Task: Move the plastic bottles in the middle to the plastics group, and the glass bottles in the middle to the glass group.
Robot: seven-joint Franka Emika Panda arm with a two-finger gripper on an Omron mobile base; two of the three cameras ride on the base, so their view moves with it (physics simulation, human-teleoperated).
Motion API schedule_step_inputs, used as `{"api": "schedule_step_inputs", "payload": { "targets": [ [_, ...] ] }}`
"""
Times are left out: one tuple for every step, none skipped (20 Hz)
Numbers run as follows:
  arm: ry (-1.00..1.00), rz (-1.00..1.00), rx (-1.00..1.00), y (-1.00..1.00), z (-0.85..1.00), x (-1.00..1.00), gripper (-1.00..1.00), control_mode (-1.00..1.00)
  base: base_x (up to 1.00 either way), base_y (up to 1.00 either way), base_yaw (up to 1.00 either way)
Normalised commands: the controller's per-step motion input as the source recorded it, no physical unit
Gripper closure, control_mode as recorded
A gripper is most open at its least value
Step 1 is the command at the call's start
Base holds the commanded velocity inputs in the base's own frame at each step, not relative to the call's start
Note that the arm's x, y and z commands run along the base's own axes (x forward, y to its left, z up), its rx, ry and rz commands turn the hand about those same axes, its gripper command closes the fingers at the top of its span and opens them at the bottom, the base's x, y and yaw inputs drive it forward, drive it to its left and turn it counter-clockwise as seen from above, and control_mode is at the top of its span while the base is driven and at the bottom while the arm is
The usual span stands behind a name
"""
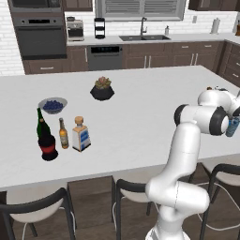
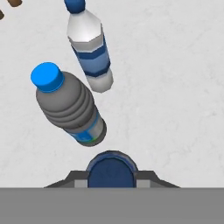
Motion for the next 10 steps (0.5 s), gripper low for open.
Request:
{"api": "schedule_step_inputs", "payload": {
  "targets": [
    [0.00,0.00,0.00,0.00,0.00,0.00,-1.00,-1.00,0.00,0.00,0.00],
    [0.00,0.00,0.00,0.00,0.00,0.00,-1.00,-1.00,0.00,0.00,0.00],
    [0.00,0.00,0.00,0.00,0.00,0.00,-1.00,-1.00,0.00,0.00,0.00],
    [0.00,0.00,0.00,0.00,0.00,0.00,-1.00,-1.00,0.00,0.00,0.00],
    [0.00,0.00,0.00,0.00,0.00,0.00,-1.00,-1.00,0.00,0.00,0.00],
    [0.00,0.00,0.00,0.00,0.00,0.00,-1.00,-1.00,0.00,0.00,0.00],
    [0.00,0.00,0.00,0.00,0.00,0.00,-1.00,-1.00,0.00,0.00,0.00],
    [0.00,0.00,0.00,0.00,0.00,0.00,-1.00,-1.00,0.00,0.00,0.00],
    [0.00,0.00,0.00,0.00,0.00,0.00,-1.00,-1.00,0.00,0.00,0.00],
    [0.00,0.00,0.00,0.00,0.00,0.00,-1.00,-1.00,0.00,0.00,0.00]
  ]
}}
